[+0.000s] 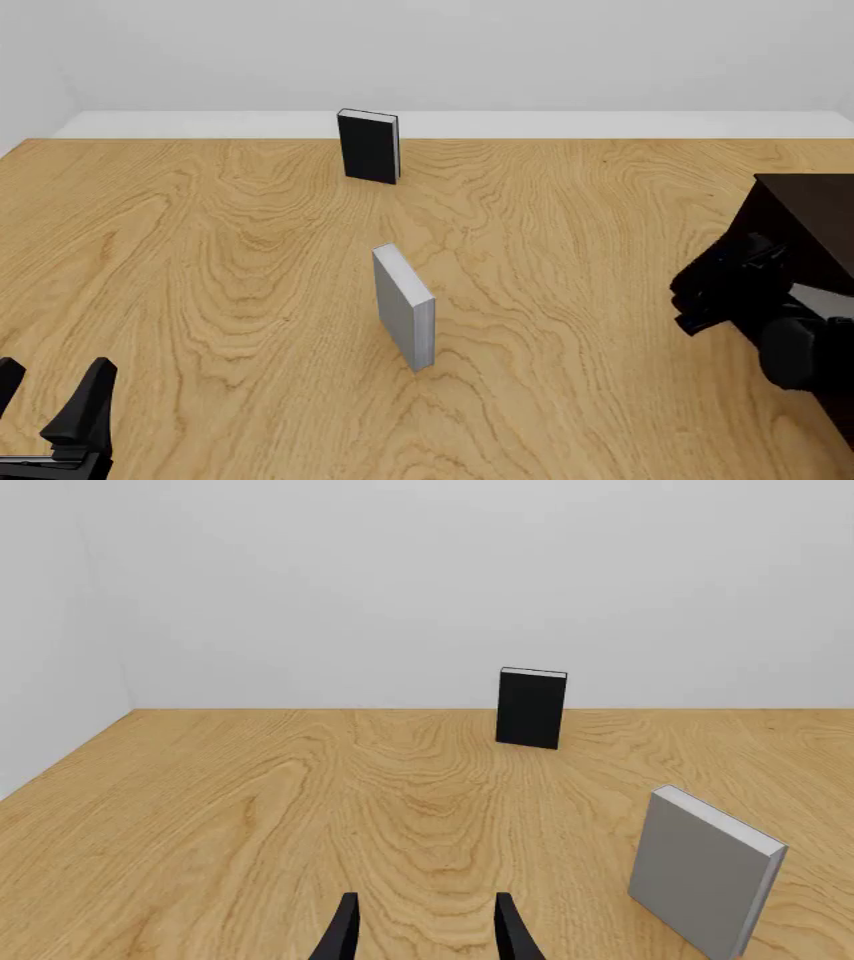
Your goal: Pick up the book on the right and place it on the cabinet shelf.
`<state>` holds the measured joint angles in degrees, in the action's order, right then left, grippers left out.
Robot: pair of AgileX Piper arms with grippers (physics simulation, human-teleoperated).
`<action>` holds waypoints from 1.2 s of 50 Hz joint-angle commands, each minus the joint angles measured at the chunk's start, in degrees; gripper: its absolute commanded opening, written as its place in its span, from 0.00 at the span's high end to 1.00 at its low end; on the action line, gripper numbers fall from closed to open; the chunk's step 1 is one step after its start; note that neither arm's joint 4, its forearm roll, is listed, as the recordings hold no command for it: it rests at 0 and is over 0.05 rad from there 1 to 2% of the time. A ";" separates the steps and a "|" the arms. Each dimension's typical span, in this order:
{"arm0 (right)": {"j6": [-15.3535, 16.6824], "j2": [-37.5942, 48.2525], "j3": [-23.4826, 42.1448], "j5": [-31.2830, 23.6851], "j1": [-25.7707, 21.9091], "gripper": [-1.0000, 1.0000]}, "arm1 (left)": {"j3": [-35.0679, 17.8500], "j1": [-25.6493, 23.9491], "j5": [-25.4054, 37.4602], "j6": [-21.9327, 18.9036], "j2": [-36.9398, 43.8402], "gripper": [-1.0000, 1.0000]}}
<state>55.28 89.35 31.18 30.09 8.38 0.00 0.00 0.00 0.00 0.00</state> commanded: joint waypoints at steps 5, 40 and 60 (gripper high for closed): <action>-3.43 0.48 2.15 -1.90 -3.10 0.00 | 0.00 0.00 0.00 0.00 0.00 0.00; -12.85 -11.65 18.11 -19.45 -14.09 0.00 | 0.00 0.00 0.00 0.00 0.00 0.00; -18.44 -25.06 24.79 -31.51 -17.91 0.00 | 0.00 0.00 0.00 0.00 0.00 0.00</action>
<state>39.19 70.89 53.02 4.33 -7.79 0.00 0.00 0.00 0.00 0.00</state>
